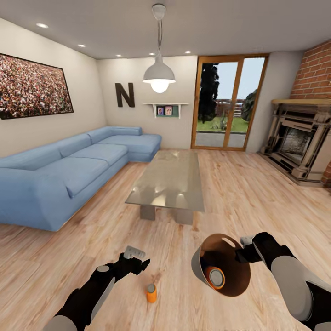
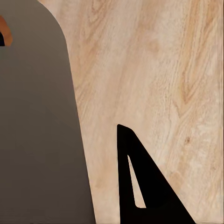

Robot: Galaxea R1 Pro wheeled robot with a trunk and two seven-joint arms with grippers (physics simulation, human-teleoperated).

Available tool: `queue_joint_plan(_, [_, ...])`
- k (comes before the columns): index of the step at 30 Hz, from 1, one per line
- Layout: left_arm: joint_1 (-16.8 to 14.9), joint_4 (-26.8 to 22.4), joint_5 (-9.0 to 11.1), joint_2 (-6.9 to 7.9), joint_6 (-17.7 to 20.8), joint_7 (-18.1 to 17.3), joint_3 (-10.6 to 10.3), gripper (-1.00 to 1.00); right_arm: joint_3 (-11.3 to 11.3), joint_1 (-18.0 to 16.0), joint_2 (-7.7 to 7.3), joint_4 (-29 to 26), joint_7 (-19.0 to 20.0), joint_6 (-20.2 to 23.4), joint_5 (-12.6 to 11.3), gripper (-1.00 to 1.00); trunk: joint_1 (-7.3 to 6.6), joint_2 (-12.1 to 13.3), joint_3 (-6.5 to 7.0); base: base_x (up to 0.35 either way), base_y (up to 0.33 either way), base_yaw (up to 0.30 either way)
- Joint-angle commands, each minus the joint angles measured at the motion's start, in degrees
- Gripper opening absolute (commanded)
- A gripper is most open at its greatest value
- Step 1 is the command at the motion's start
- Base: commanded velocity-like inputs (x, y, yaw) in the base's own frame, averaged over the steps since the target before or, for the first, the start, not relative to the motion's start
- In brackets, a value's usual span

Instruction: Put the three can of soda from the living room inside the tash can in the kitchen.

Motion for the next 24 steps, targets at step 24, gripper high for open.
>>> queue_joint_plan(24, [-0.12, 0.88, -0.16, -0.12, 0.3, 0.42, 0.53, 1.0, -0.63, -0.08, -0.2, -0.01, -0.13, 0.47, -0.93, -1.0, 0.0, 0.0, 0.86, 0.004, 0.007, -0.187])
